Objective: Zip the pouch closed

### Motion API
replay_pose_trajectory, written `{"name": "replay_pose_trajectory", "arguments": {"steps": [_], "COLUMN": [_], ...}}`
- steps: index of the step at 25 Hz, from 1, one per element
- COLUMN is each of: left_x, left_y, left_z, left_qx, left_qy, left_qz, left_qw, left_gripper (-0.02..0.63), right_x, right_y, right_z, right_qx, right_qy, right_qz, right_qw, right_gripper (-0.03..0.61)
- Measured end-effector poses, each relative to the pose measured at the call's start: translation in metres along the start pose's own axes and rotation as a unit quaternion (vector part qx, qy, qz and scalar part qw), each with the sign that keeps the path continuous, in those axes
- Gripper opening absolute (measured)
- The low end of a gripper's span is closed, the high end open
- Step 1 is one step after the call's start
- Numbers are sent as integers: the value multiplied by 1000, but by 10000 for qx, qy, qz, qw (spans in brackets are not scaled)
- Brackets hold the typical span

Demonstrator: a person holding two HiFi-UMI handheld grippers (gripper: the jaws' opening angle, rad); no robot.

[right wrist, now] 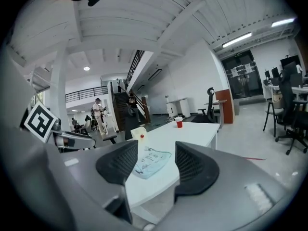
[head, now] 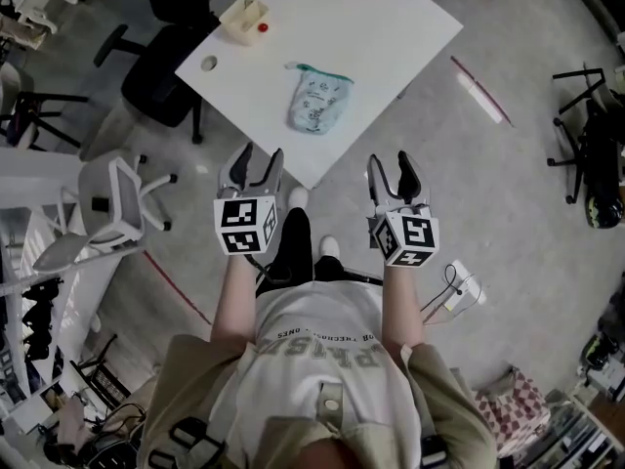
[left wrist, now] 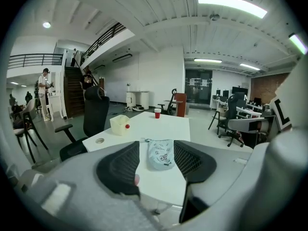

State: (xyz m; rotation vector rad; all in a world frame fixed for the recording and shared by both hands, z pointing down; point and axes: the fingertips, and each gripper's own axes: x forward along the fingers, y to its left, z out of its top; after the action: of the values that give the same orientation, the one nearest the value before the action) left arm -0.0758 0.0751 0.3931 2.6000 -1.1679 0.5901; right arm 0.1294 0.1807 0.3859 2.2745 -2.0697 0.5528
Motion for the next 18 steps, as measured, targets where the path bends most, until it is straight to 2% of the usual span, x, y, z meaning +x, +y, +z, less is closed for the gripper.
{"name": "replay_pose_trajectory", "arguments": {"steps": [8, 18], "left_x": [69, 153], "left_y": [32, 78], "left_z": [26, 75], "left_qx": [111, 372], "left_qy": [55, 68], "left_qz": [-326, -801], "left_qw": [9994, 9961], "left_gripper": [235, 235], "right_x": [62, 144], "right_y": [-9, -13], "right_z": [11, 44], "right_qx": [138, 208], "right_qy": [-23, -184], "right_qz": [-352, -814], "right_qw": [9993, 9963], "right_gripper": [218, 218]}}
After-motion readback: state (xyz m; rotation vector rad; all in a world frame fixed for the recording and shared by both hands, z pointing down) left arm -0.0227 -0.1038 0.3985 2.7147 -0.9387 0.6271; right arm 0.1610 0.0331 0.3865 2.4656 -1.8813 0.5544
